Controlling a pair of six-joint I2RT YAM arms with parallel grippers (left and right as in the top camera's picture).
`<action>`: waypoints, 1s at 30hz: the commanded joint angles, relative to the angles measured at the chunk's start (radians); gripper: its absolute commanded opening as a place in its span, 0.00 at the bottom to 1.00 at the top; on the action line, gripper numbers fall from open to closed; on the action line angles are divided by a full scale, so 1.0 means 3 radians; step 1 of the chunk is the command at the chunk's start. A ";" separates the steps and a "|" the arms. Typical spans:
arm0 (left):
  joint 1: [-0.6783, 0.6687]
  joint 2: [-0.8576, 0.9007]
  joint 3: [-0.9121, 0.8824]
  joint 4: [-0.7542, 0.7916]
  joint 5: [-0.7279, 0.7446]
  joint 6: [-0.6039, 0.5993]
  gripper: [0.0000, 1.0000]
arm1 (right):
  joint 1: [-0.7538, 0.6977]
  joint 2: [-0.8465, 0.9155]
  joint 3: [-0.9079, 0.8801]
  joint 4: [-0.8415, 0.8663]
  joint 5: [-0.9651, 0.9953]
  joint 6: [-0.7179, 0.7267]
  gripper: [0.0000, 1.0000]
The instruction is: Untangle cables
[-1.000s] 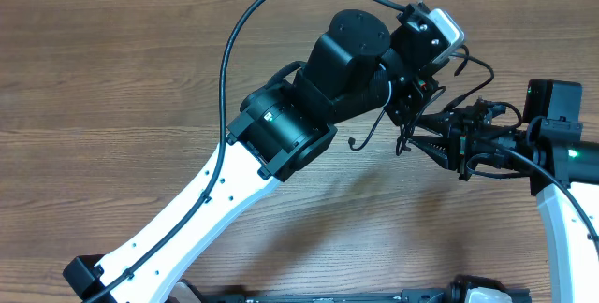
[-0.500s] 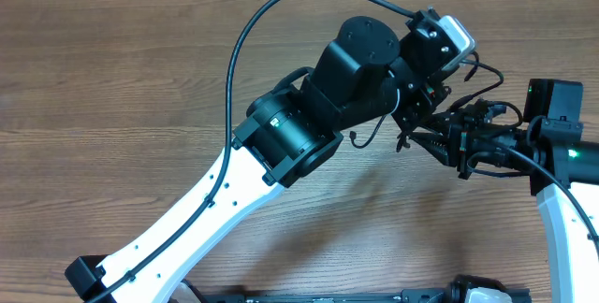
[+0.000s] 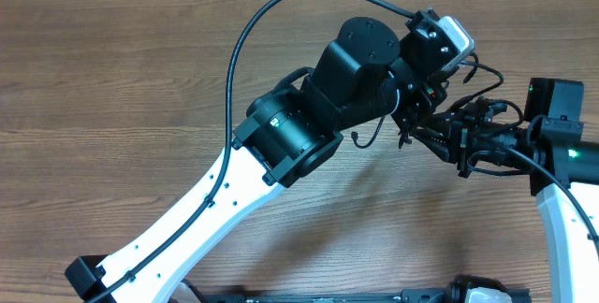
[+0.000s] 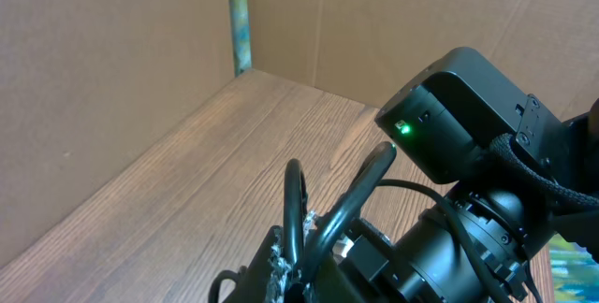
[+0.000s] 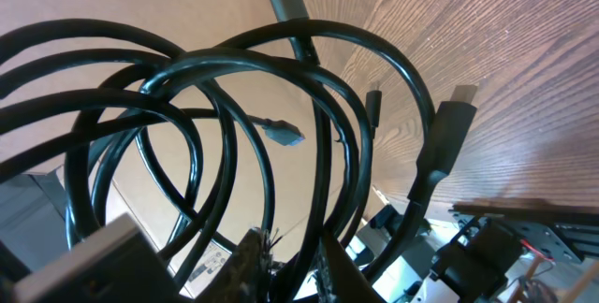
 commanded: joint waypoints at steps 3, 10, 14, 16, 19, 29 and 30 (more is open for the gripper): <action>-0.0022 -0.0006 0.0045 0.0014 0.0100 -0.0070 0.04 | 0.0015 0.0008 0.0062 0.0055 -0.0003 0.0037 0.10; -0.0022 -0.0006 0.0045 0.0013 0.0128 -0.0069 0.04 | 0.0017 0.0008 0.0062 0.0070 -0.0001 0.0036 0.04; -0.0022 -0.0006 0.0045 0.0013 0.0128 -0.0067 0.05 | 0.0015 0.0008 0.0062 0.0070 0.0022 0.0036 0.04; -0.0022 -0.0006 0.0045 0.0013 0.0128 -0.0067 0.04 | 0.0017 0.0008 0.0062 0.0070 0.0022 0.0036 0.04; -0.0022 -0.0006 0.0045 0.0013 0.0128 -0.0067 0.04 | 0.0017 0.0008 0.0062 0.0070 0.0022 0.0036 0.04; -0.0020 0.0009 0.0045 0.0155 0.0118 0.0069 0.04 | 0.0017 0.0008 0.0062 0.0067 -0.0046 0.0061 0.44; -0.0020 0.0017 0.0045 0.0200 0.0118 0.0069 0.04 | 0.0017 0.0008 0.0062 0.0067 -0.0045 0.0079 0.44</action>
